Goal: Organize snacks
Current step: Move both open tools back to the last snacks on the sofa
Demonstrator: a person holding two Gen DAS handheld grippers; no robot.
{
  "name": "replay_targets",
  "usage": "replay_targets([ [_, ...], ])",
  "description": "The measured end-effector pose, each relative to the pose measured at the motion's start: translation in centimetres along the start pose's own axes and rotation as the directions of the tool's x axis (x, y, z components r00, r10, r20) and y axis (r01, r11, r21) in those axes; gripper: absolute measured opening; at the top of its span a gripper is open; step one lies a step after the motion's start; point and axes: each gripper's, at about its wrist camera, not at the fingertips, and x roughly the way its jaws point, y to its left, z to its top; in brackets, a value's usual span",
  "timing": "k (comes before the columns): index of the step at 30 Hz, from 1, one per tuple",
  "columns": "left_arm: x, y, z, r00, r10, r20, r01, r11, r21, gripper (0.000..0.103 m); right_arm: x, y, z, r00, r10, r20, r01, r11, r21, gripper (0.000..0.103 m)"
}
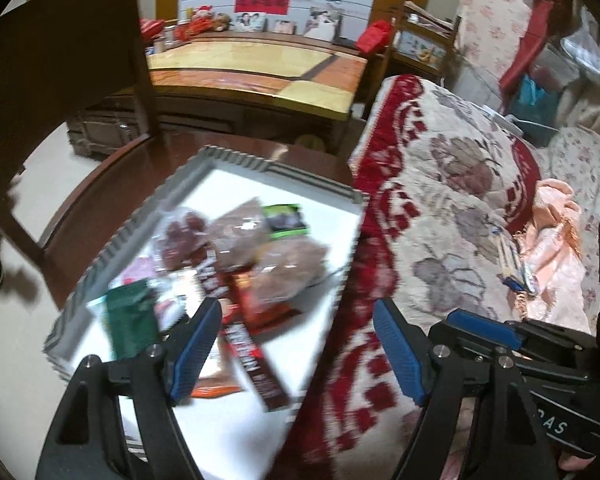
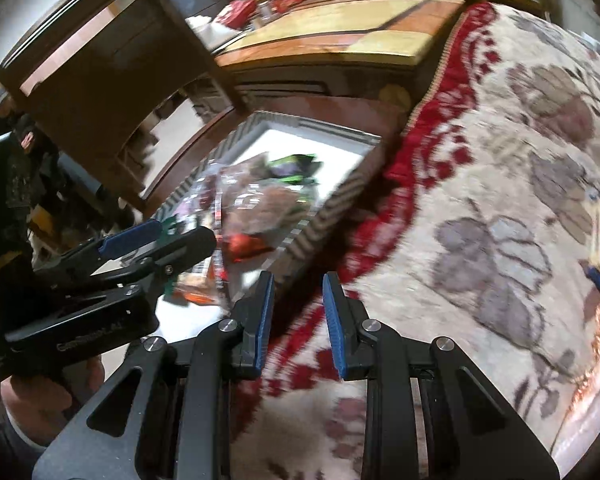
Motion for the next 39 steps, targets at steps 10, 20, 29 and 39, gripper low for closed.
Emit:
replay_targets([
  [10,1.6,-4.6,-0.1,0.999,-0.039,-0.025,0.040,0.998,0.051,0.080,-2.4,-5.7,-1.1,0.997,-0.065,0.047,0.059,0.991,0.123,0.024],
  [20,3.3,-7.6,-0.7,0.996,-0.049,-0.073,0.056,0.993,0.102,0.080,-3.5,-9.7,-2.8,0.994,-0.097,0.047,0.086,0.977,0.197,0.024],
  [29,5.0,-10.7,-1.0,0.991,-0.069,-0.112,0.085,0.986,0.145,0.080,-6.0,-14.9,-5.1,0.987,-0.153,0.049,0.133,0.948,0.290,0.024],
  [39,6.8,-14.8,-0.2,0.984,-0.101,-0.145,0.129,0.973,0.192,0.080,-9.6,-21.3,-6.6,0.969,-0.239,0.061,0.197,0.899,0.392,0.044],
])
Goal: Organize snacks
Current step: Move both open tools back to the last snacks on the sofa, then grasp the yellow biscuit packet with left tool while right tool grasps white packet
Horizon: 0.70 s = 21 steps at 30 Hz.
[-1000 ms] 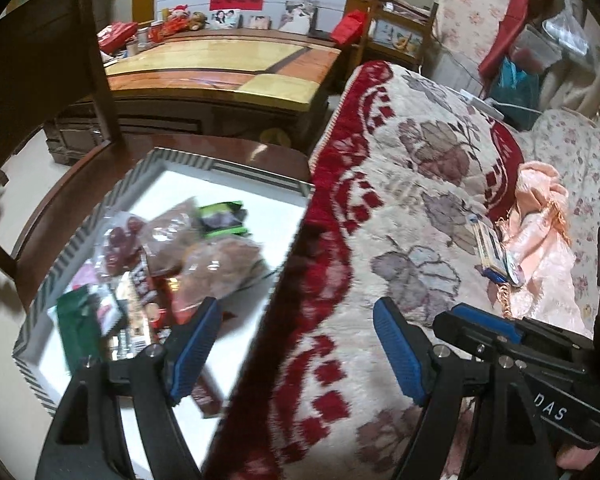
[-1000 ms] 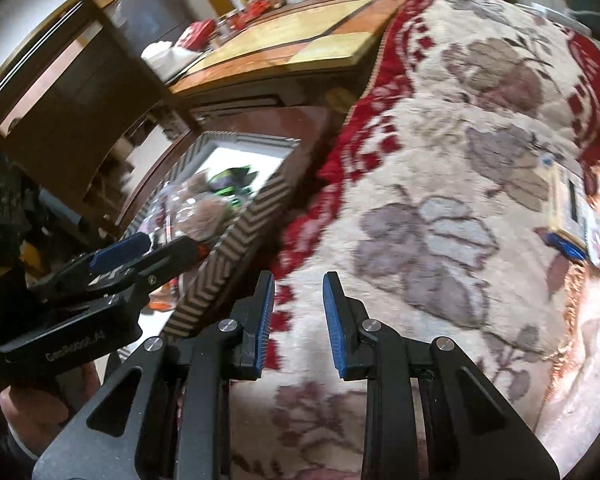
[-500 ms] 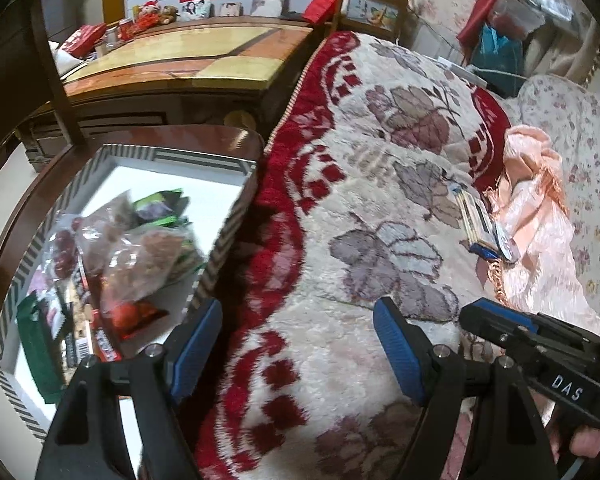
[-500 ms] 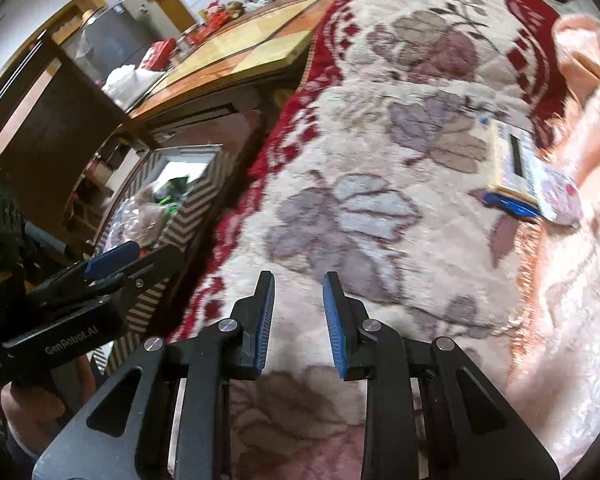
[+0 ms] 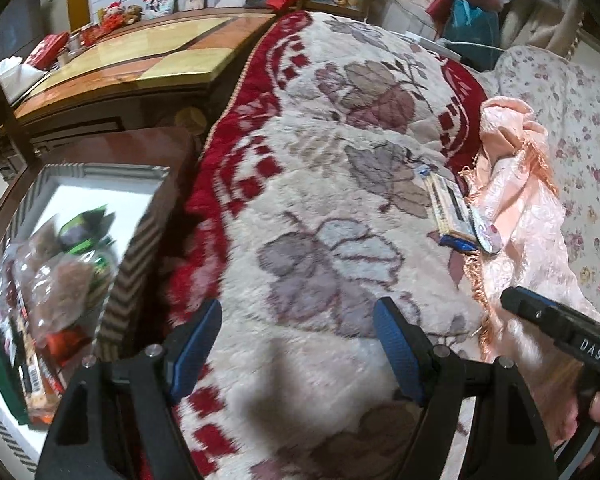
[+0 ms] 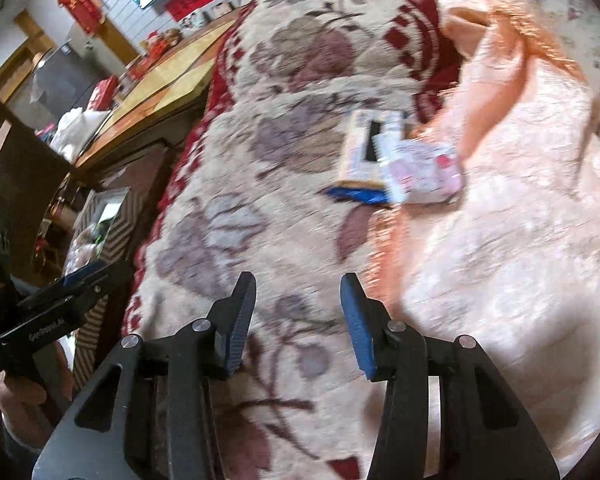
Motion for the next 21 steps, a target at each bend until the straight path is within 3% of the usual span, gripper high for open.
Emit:
replay_targets([
  [11,2.4,-5.3,3.3,0.999,-0.041,-0.025,0.043,0.996,0.078,0.080,-0.7,-3.1,2.8,0.999,-0.041,0.028,0.041,0.999,-0.001,0.044],
  [13,2.6,-6.0,3.7,0.999,-0.043,-0.026,0.045,0.995,0.088,0.080,-0.2,-3.4,3.5,0.997,-0.068,0.032,0.068,0.998,-0.006,0.048],
  [15,2.8,-6.4,3.8,0.998,-0.049,-0.026,0.052,0.994,0.093,0.080,0.6,-4.0,4.4,0.996,-0.088,0.027,0.088,0.996,0.002,0.062],
  [21,3.7,-6.7,3.8,0.998,-0.044,-0.044,0.048,0.994,0.102,0.080,3.8,-5.9,7.1,0.990,-0.132,-0.040,0.132,0.991,-0.008,0.063],
])
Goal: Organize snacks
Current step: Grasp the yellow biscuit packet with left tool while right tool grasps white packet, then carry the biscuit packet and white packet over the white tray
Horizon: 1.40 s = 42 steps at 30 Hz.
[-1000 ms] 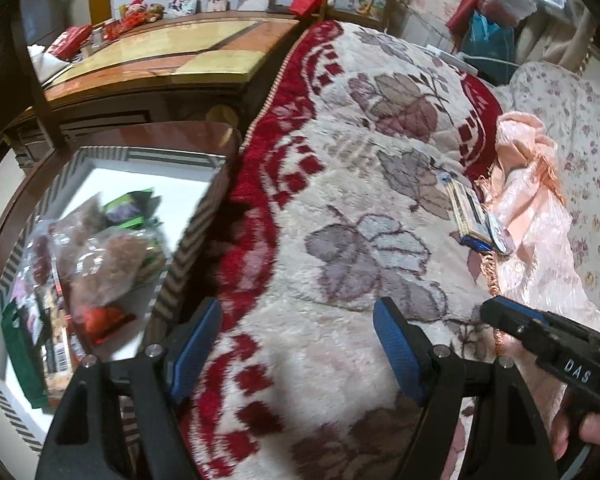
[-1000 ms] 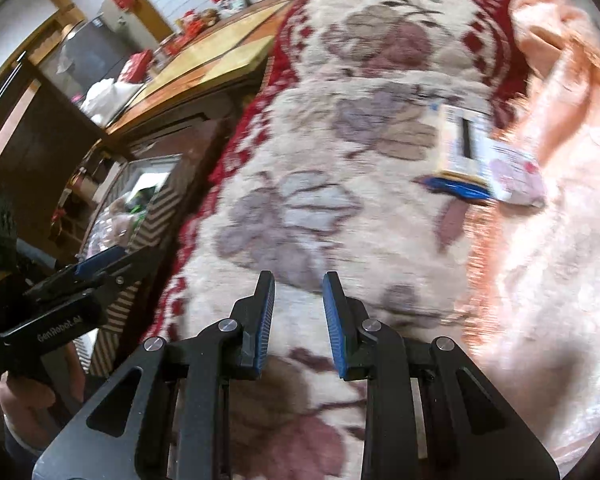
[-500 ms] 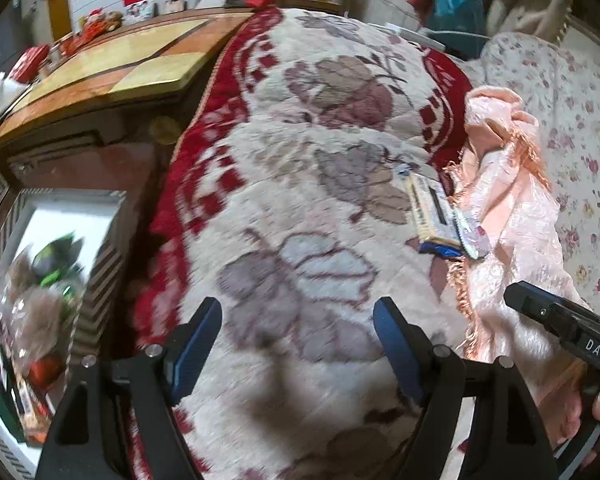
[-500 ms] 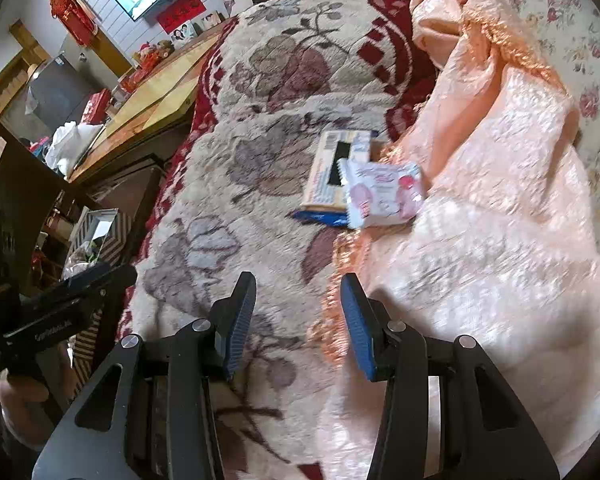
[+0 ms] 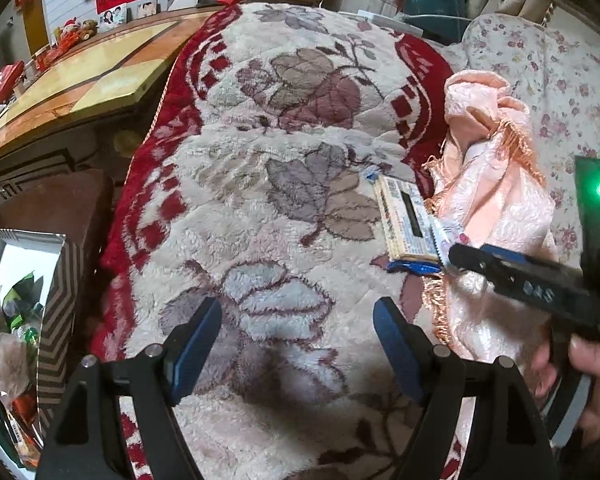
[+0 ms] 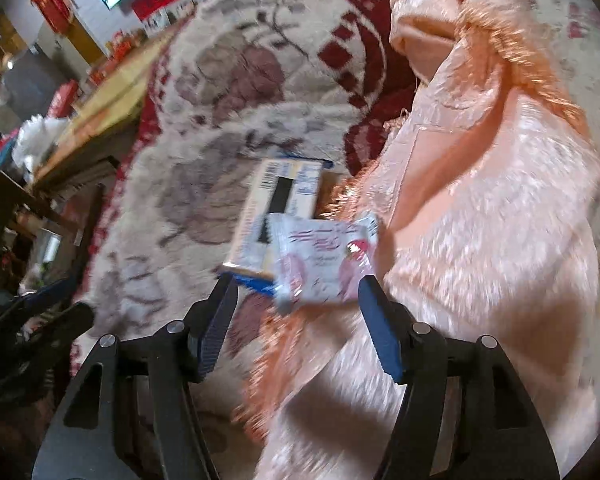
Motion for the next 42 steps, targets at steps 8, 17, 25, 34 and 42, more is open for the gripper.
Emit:
replay_targets([
  [8,1.7,-0.4,0.6,1.000,0.007,-0.020,-0.007,1.000,0.004,0.080,4.1,-2.1,1.7,0.997,-0.002,-0.076,0.005,0.999,0.035,0.070],
  [17,3.5,-3.4,3.4,0.999,-0.022,-0.024,0.023,0.999,0.038,0.080,0.8,-3.2,0.6,1.000,-0.005,-0.010,0.005,1.000,0.020,0.017],
  [25,6.3,-7.7,6.4,0.996,-0.068,-0.053,0.071,0.995,0.066,0.080,-3.5,-4.4,-0.9,0.996,0.059,0.069,-0.063,0.996,0.067,0.017],
  [34,13.3,-10.9,7.3,0.980,0.004,-0.199,0.011,0.997,0.077,0.080,-3.9,-5.3,-1.3,0.989,0.115,0.088,-0.125,0.987,0.106,0.017],
  [42,11.8,-8.2,6.3,0.985,-0.045,-0.168,0.056,0.997,0.060,0.058,-4.6,-5.3,-1.2,0.983,0.146,0.112,-0.157,0.983,0.099,0.017],
])
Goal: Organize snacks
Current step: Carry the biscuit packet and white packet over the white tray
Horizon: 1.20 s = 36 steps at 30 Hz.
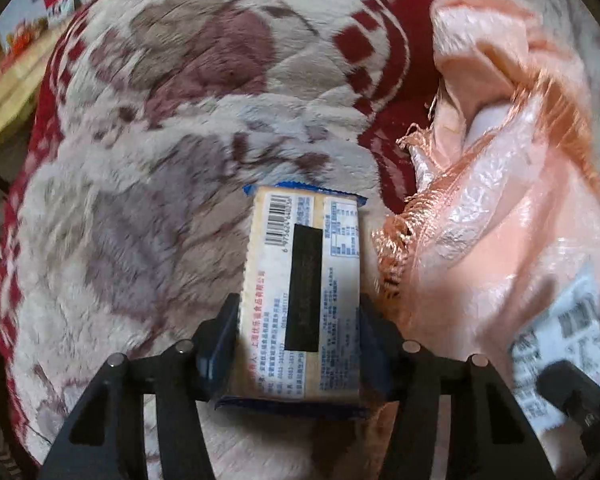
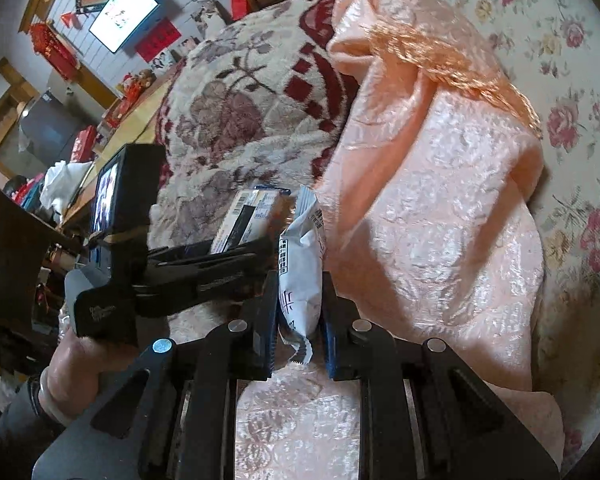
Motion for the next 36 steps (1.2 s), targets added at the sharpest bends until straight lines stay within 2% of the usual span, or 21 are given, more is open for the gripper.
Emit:
replay_targets([
  [7,-5.3,4.8,-3.0,0.997,0.028,0.069,-0.025,0.999,-0.044,0.058,0.4,3.3,-0.6,0.997,0.074,-0.016,-0.075,0.993,-0.094,0.017],
  [11,-7.7,7.1,-5.5,0.993,0.078,0.093,-0.071,0.995,-0.067,0.058,1.5,6.2,-1.8,0.995,0.087,-0.051,-0.094,0.982,-0.161,0.017],
  [14,-9.5,8.6,-7.3,0.990,0.089,0.107,-0.080,0.993,-0.086,0.058,2.3,7.7,-2.8,0.991,0.118,-0.069,-0.127,0.979,-0.159,0.017],
  [22,-13.4,12.1,-12.3,0.974,0.157,0.164,-0.138,0.983,-0.121,0.058,3.5,12.2,-5.9,0.979,0.176,-0.107,-0.191,0.969,-0.156,0.017],
  [36,-18.7,18.4,-18.2,0.942,0.255,0.216,-0.203,0.950,-0.236,0.058,4.1,21.6,-10.2,0.958,0.207,-0.198,-0.257,0.928,-0.271,0.017],
])
